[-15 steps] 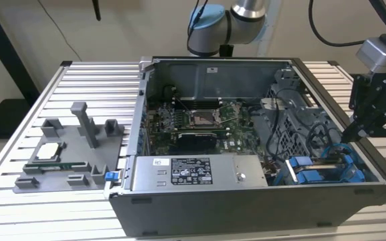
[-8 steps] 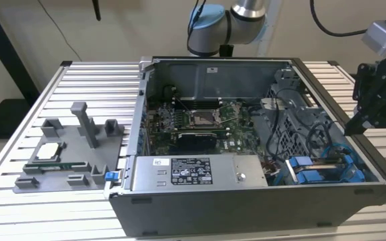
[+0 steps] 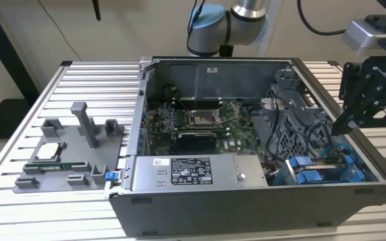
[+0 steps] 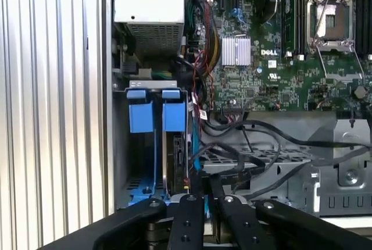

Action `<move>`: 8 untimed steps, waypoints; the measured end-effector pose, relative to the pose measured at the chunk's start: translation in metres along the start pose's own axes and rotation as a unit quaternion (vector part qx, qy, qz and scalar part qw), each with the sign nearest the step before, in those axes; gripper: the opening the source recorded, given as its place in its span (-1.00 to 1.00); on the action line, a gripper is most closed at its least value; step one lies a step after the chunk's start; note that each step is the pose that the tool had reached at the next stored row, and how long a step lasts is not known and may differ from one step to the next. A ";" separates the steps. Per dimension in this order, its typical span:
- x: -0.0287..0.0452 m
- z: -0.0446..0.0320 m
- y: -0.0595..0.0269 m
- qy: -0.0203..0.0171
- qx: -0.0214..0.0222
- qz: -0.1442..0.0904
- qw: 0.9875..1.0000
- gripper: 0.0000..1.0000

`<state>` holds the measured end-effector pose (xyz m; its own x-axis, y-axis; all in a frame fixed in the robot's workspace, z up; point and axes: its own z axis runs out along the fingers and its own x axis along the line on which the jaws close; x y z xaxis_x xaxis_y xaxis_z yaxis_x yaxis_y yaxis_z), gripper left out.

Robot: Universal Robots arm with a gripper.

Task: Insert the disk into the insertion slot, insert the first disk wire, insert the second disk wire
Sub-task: 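Insert the second disk wire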

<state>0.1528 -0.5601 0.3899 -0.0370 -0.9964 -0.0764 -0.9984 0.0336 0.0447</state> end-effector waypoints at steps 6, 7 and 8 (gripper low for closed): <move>0.0018 0.0007 0.0207 0.000 0.003 0.000 1.000 -1.00; 0.0025 0.0009 0.0223 0.000 0.003 0.000 1.000 -1.00; 0.0033 0.0010 0.0233 0.000 0.003 0.000 1.000 -1.00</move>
<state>0.1294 -0.5625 0.3897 -0.0365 -0.9964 -0.0766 -0.9987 0.0336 0.0384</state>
